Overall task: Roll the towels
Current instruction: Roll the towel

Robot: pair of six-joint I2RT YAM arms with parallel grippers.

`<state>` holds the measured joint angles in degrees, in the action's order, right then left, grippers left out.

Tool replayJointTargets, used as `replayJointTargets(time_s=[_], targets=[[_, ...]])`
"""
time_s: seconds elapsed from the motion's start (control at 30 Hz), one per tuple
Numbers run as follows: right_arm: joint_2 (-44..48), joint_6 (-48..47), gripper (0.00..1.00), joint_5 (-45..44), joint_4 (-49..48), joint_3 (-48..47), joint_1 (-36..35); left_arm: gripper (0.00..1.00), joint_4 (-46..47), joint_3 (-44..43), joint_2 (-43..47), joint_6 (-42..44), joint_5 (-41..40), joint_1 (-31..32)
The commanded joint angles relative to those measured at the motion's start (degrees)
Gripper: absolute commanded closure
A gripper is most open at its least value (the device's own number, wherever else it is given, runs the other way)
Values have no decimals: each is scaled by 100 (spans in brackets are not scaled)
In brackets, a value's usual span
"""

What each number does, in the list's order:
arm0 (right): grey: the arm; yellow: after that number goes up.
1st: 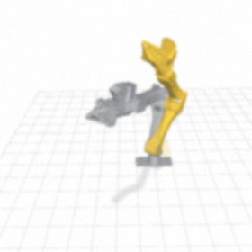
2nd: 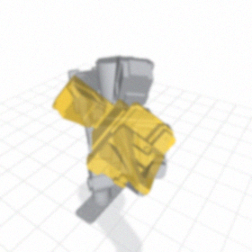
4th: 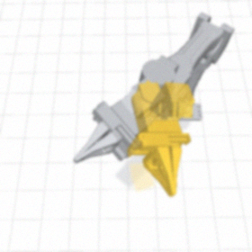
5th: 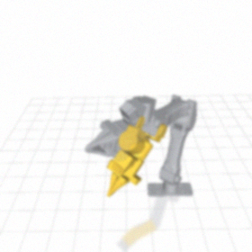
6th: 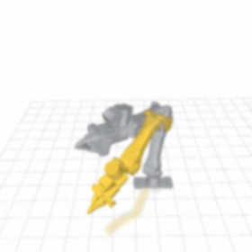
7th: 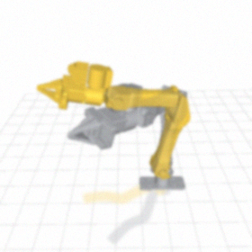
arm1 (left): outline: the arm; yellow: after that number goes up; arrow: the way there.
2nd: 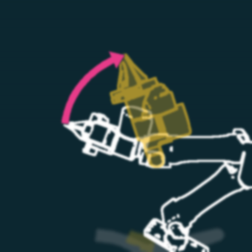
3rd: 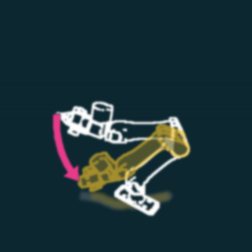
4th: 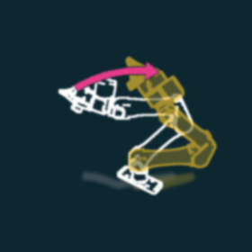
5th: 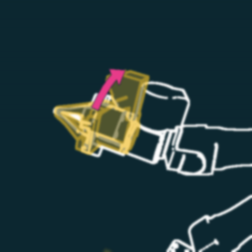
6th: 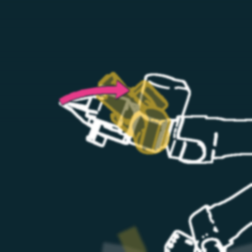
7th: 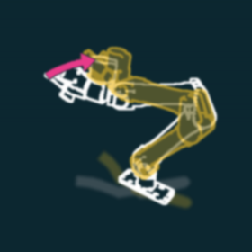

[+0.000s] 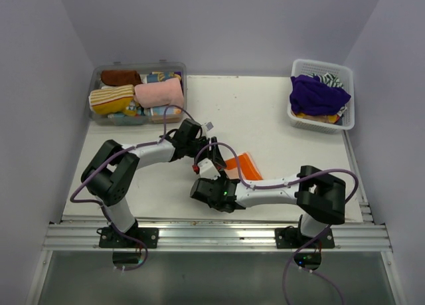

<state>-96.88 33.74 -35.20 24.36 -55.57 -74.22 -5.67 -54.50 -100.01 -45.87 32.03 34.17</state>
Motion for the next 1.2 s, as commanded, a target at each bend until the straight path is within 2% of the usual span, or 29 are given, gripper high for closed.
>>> replayJointTargets(time_s=[0.0,0.07,0.1,0.2,0.23,0.33,0.5,0.6,0.7,0.77,0.9,0.97,1.17], targets=[[-357,406,39,198,-141,354,109,40,-558,-17,-10,219,-338,-7],[-454,432,48,259,-238,398,127,40,-610,-26,95,227,-355,-59],[-481,415,59,268,-308,407,144,40,-645,-17,148,219,-364,-86],[-498,327,78,338,-493,407,214,38,-760,71,481,262,-347,-305],[-490,213,90,365,-554,398,232,37,-812,106,586,271,-286,-402],[-428,-111,100,522,-853,319,267,33,-979,185,973,359,-136,-753],[-428,-482,100,962,-1249,38,276,21,-1357,80,1536,596,-74,-1228],[-358,-587,100,1357,-1512,-33,294,19,-1673,19,1773,728,-109,-1413],[-96,-579,100,2155,-2020,107,407,19,-1928,45,2098,833,-153,-1650],[72,-404,100,3004,-2381,422,548,19,-2052,115,2352,869,-14,-1921],[310,325,100,4607,-3873,1161,1365,19,-2236,422,2758,869,-135,-2222],[319,659,100,5021,-4114,1337,1541,19,-2219,580,2924,799,-136,-2222],[144,1556,100,6094,-4922,1680,1954,7,-1885,1353,3189,606,22,-2196]])
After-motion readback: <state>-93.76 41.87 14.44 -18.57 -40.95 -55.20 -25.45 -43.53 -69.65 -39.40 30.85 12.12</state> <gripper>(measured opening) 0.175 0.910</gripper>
